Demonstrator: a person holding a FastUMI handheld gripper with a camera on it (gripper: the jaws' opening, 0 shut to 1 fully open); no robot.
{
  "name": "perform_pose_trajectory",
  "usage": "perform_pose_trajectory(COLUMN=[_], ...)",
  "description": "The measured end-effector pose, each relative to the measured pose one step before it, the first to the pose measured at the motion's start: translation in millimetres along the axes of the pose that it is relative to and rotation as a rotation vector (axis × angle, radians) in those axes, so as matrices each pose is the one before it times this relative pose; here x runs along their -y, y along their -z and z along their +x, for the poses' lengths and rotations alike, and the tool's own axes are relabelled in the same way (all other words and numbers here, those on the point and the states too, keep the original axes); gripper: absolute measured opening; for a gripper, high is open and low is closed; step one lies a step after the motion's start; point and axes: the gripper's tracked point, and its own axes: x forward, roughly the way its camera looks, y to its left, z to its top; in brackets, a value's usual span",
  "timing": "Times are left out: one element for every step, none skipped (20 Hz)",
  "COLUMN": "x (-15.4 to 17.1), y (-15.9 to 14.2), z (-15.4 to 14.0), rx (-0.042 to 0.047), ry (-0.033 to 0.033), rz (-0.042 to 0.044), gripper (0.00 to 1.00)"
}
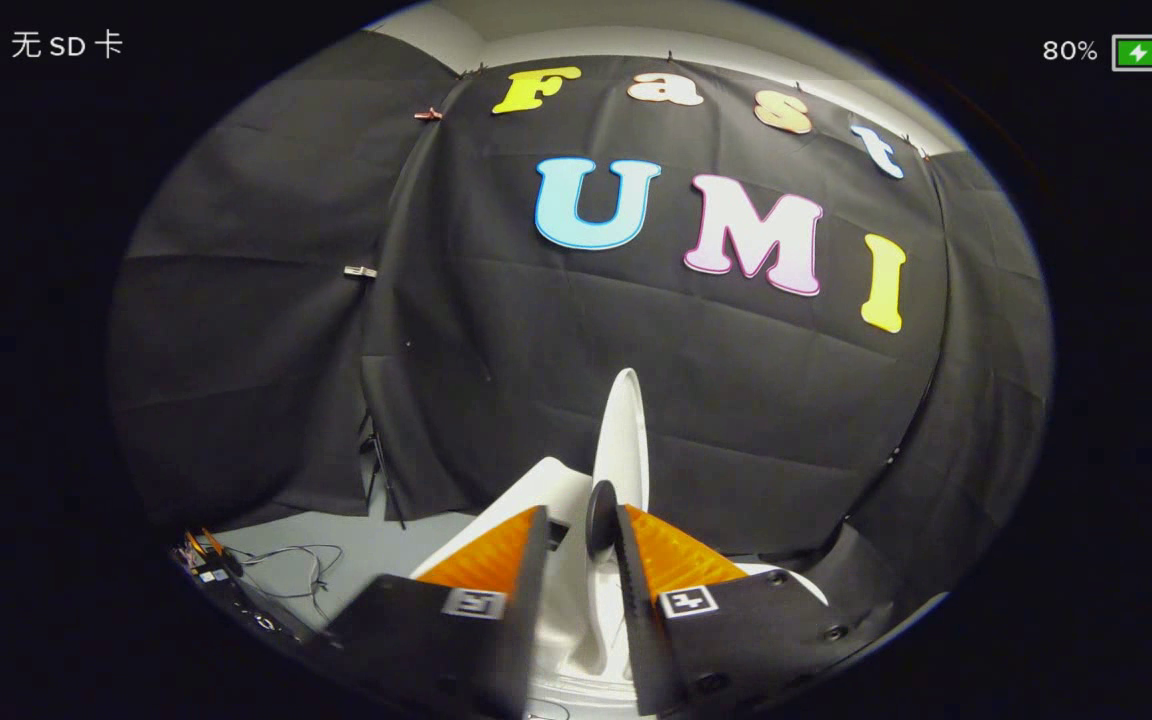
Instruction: Open the toilet lid.
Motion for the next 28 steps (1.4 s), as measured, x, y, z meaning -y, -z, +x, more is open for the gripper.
perform_pose_trajectory(x=[-4.55,-1.47,3.32,1.61,-1.37,0.33,0.6,1.32,0.81,1.43,2.75,2.32,2.87,4.32,5.09,6.36,8.63,8.49,8.97,10.8,10.11,9.7,10.83,9.48,8.87,9.14,9.73,8.48], y=[3.07,2.19,-1.19,-2.57,-4.51,-5.01,-5.88,-6.54,-6.19,-5.82,-5.93,-5.61,-5.48,-4.95,-4.97,-4.89,-4.4,-3.51,-4.53,-5.0,-6.31,-4.54,-3.13,-3.9,-4.04,-4.22,-3.28,-4.15], z=[-0.84,-2.22,-5.09,-4.67,-2.96,-2.85,-3.34,-3.91,-4.23,-4.84,-4.84,-5.82,-5.85,-5.16,-4.95,-4.73,-4.76,-5.66,-5.67,-5.31,-4.22,-4.17,-4.61,-5.4,-5.14,-5.28,-5.22,-5.86], rx=[-0.00975,-0.00273,0.00576,0.01372,0.01734,0.01255,0.01213,0.01211,0.00992,0.00922,0.00669,0.00517,0.00502,0.00188,0.00559,0.00345,0.00485,0.00344,0.00787,0.0103,0.00952,0.01076,0.0054,0.00659,0.00553,0.00473,0.0042,0.00685], ry=[-0.00894,-0.00615,0.01311,0.00385,-0.00371,-0.00032,-0.00172,-0.00149,-0.00593,-0.00438,-0.00553,-0.00271,-0.0031,-0.00138,-0.00086,0.00252,0.00535,0.00631,0.0089,0.01218,0.01039,0.00935,0.00944,0.00736,0.00349,0.00314,0.00326,0.0015], rz=[-0.00273,-0.00761,-0.00548,-0.00323,0.00174,-0.00194,-0.00254,-0.00018,0.00667,0.01164,0.01255,0.01183,0.01106,0.00676,0.00263,-0.00155,0.00048,0.00222,0.00272,0.00067,0.00055,0.00165,0.00082,0.00427,0.00418,0.00378,0.00567,0.00554], gripper=[0.57,0.71,0.85,0.99,0.99,0.99,0.99,0.99,0.99,0.99,0.99,0.99,0.99,0.99,0.99,0.99,0.99,0.99,0.99,0.99,0.98,0.98,0.98,0.98,0.98,0.98,0.98,0.98])
